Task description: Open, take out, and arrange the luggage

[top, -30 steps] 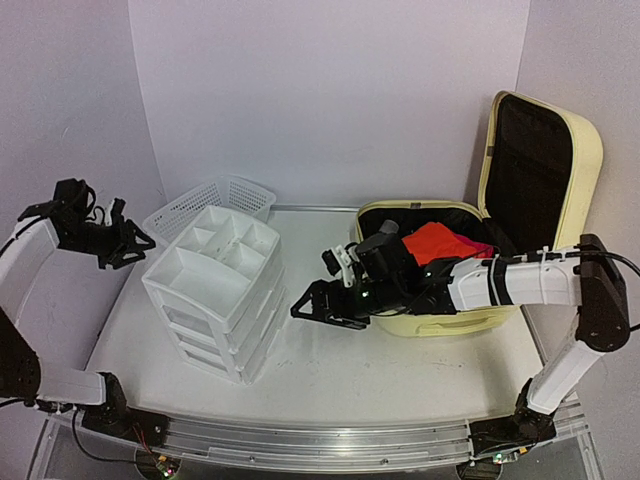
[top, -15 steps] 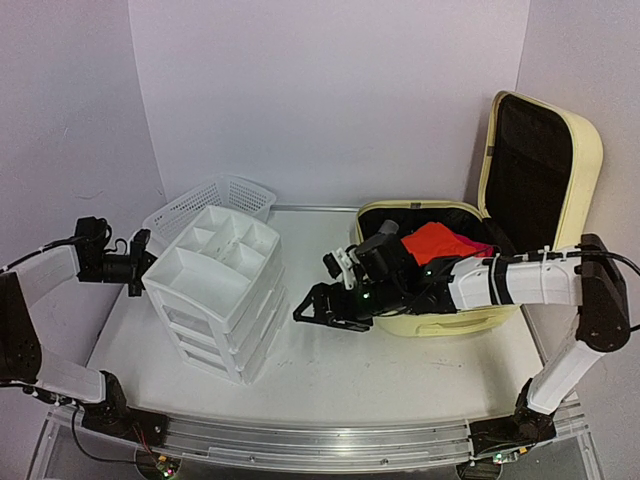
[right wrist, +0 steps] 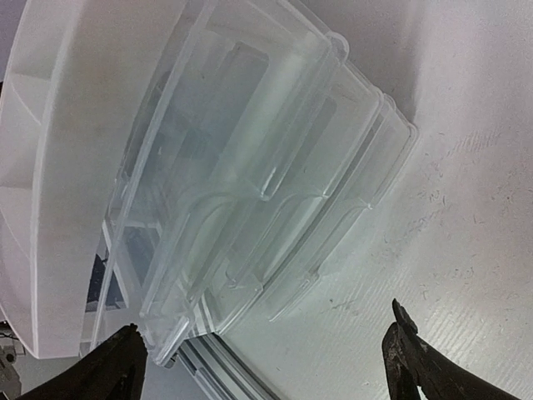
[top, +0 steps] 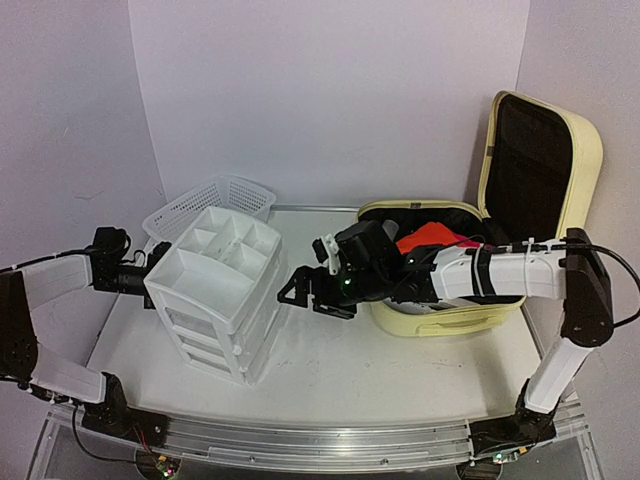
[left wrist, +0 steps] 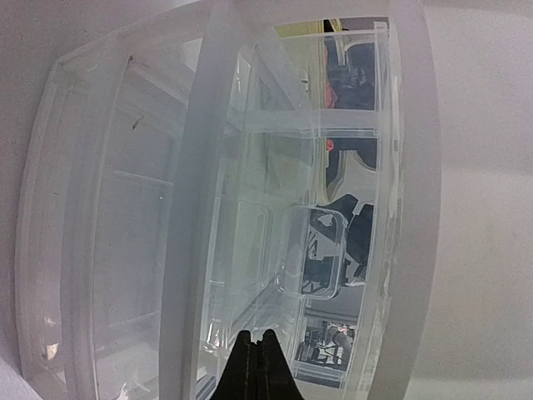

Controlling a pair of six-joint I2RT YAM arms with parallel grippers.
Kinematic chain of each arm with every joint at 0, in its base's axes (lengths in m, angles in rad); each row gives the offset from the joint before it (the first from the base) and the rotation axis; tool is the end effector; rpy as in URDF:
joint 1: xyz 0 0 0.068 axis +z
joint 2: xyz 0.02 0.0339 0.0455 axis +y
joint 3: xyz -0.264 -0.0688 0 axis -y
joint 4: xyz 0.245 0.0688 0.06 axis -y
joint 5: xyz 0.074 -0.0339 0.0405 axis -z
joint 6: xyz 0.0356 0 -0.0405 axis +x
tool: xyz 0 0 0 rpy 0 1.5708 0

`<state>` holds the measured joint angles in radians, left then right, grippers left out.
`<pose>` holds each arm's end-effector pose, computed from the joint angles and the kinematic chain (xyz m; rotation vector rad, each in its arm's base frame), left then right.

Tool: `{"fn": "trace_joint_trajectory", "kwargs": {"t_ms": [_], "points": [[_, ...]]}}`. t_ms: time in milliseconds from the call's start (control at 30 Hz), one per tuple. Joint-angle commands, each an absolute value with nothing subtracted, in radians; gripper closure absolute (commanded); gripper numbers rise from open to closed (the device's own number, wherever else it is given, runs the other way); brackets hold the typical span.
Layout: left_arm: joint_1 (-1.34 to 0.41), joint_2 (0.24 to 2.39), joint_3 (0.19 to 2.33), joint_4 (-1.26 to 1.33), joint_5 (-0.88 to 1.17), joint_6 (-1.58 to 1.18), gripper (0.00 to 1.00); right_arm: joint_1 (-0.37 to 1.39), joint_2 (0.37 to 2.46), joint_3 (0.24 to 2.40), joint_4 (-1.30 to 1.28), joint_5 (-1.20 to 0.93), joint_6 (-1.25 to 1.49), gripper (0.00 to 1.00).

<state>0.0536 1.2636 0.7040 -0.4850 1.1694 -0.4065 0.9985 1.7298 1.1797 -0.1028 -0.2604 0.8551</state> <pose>0.2252 -0.0207 0.2099 -0.1281 2.3866 -1.6445 0.2025 0.3312 0.2314 -0.3438 2.5066 1.1962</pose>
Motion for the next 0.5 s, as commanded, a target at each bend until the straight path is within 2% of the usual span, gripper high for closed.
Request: {"fn": "trace_joint_trajectory", "kwargs": {"t_ms": [0, 467], "points": [[0.034, 1.259, 0.698, -0.416, 1.210, -0.420, 1.00, 1.015, 1.744, 1.229, -0.054, -0.196, 0.970, 0.03], [0.029, 1.254, 0.692, -0.410, 1.152, -0.415, 1.00, 1.122, 1.725, 1.345, -0.271, 0.146, 0.957, 0.03]]}}
